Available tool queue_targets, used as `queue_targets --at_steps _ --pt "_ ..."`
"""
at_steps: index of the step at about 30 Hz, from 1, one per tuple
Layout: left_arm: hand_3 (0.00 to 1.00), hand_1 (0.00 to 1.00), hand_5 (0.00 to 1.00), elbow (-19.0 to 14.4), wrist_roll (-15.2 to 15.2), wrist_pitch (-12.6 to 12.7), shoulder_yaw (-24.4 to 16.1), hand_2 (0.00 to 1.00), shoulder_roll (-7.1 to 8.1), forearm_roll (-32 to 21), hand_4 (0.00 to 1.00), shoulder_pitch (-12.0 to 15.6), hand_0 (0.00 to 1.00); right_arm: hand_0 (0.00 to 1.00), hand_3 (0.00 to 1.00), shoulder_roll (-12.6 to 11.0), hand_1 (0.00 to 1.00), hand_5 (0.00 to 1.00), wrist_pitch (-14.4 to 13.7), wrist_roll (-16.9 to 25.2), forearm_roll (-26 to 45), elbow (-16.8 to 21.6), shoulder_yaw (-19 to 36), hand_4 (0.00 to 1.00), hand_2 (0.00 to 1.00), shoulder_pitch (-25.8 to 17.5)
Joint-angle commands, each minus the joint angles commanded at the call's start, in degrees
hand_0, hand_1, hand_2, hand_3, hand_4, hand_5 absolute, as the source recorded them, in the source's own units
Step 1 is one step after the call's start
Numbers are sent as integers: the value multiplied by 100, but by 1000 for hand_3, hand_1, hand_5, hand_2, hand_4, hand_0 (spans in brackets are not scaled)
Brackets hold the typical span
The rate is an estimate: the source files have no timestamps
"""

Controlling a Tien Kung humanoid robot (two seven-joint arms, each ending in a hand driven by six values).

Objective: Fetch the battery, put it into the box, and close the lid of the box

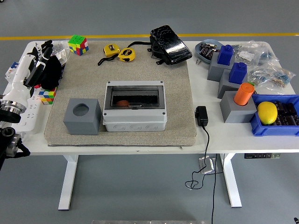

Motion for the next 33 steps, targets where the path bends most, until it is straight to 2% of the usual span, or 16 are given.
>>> queue_targets --at_steps 33 --pt "906 910 998 -4 -10 11 63 926 31 -5 998 14 950 846 856 -22 848 998 2 -8 18 0 -53 998 811 -41"
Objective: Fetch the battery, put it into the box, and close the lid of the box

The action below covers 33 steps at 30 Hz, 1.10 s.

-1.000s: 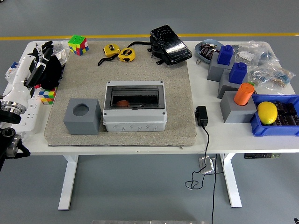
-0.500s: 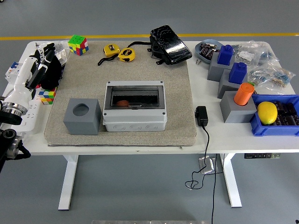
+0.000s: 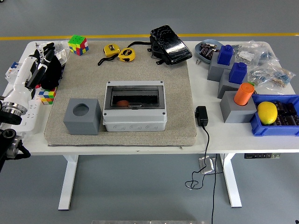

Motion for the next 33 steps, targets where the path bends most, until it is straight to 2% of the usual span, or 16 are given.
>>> queue_targets --at_steps 19,25,26,31,32,33 --pt "906 910 998 -2 -15 -5 -26 926 -9 4 998 -24 951 847 857 9 848 998 4 -3 10 0 -20 998 811 16" --pt "906 910 998 52 -114 -133 -75 924 -20 147 998 -32 951 847 856 -4 848 998 2 0 40 0 -54 998 811 26" --pt "892 952 872 58 -121 -126 -77 925 -24 134 998 -35 972 847 856 -6 848 998 2 -1 39 0 -53 998 812 30" --pt "892 952 872 87 -161 -120 -85 925 -31 -25 998 -40 972 847 856 7 848 998 4 -3 24 0 -38 998 812 29" --pt "881 961 967 92 -168 -118 -82 924 -30 -54 998 -43 976 847 857 11 848 998 5 -4 21 0 -37 998 811 29" --pt "881 961 967 92 -176 -119 -80 924 -30 -80 998 -40 976 847 857 14 848 998 6 -2 30 0 -48 998 811 26"
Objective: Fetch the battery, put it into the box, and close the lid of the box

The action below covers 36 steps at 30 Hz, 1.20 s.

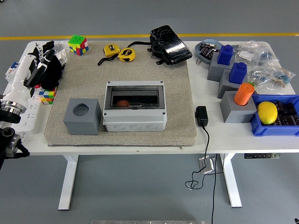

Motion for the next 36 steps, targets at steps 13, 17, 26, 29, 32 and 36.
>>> queue_targets --at_steps 13,17,26,29,32,36 --pt "838 928 998 -29 42 8 8 878 -8 -96 998 -2 960 847 856 3 848 998 5 0 -18 0 14 998 811 15" --pt "838 931 998 -35 49 38 4 877 -5 -81 998 -7 964 847 856 2 848 998 4 4 -6 0 5 998 811 24" --pt "839 927 998 -40 73 44 -16 879 -5 -40 998 -37 965 846 856 2 848 998 1 7 4 0 13 998 811 52" --pt "849 928 998 -37 65 42 -14 881 -8 -24 998 -39 965 846 856 7 848 998 0 8 10 0 19 998 811 55" --pt "849 928 998 -31 36 56 -23 881 -20 -43 998 -42 965 846 856 11 848 998 0 7 12 0 21 998 811 56" --pt "895 928 998 -7 27 57 -39 898 -20 -41 998 -30 947 847 856 6 848 998 4 4 -11 0 25 998 811 44"
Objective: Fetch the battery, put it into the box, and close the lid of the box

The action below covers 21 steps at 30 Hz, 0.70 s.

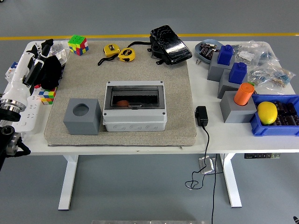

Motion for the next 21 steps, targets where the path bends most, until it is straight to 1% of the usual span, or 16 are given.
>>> queue_targets --at_steps 21 --pt "901 931 998 -28 -4 25 83 903 35 7 998 55 936 846 856 -45 848 998 0 -7 18 0 -46 998 812 -50"
